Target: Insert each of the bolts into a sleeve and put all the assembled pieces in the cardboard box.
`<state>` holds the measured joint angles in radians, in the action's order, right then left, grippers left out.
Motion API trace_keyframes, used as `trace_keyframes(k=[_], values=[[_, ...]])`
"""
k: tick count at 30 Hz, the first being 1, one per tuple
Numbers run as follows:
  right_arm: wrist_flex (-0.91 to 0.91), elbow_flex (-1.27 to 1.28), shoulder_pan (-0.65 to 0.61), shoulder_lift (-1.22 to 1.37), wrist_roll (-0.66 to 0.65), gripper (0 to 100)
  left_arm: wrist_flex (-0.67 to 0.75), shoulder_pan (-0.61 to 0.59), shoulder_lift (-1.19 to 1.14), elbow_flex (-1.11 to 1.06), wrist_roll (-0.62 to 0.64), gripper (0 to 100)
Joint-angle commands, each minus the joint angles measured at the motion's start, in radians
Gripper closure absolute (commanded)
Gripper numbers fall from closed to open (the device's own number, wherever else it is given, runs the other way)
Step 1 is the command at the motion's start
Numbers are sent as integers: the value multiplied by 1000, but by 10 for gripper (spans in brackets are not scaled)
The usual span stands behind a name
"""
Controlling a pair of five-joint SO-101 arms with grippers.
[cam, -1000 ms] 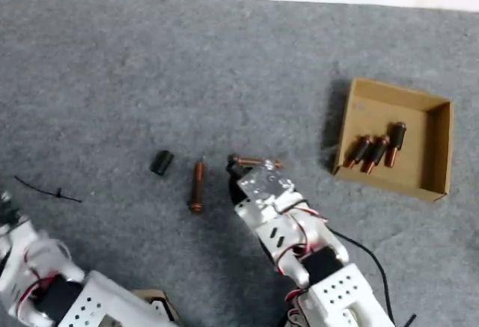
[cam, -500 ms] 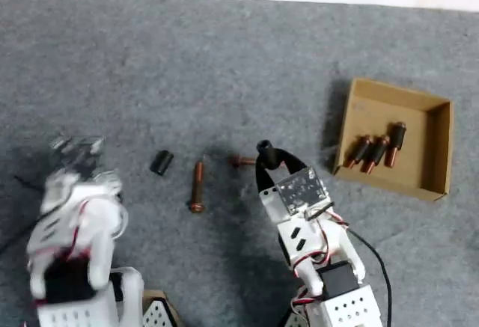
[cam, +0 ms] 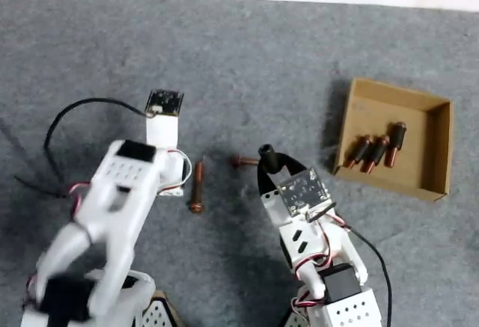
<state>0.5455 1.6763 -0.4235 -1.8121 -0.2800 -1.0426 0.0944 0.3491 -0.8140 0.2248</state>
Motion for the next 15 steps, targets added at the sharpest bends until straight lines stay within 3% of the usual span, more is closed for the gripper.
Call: trace_keyframes(k=[1, 9, 15], values=[[-2, 94, 12, -24, 8, 994, 9, -19, -114, 93, 81, 993], [-2, 94, 12, -24, 8, 994, 15, 113, -7, 107, 80, 993], [-2, 94, 12, -22, 8, 994, 103, 16, 38, 58, 81, 993]])
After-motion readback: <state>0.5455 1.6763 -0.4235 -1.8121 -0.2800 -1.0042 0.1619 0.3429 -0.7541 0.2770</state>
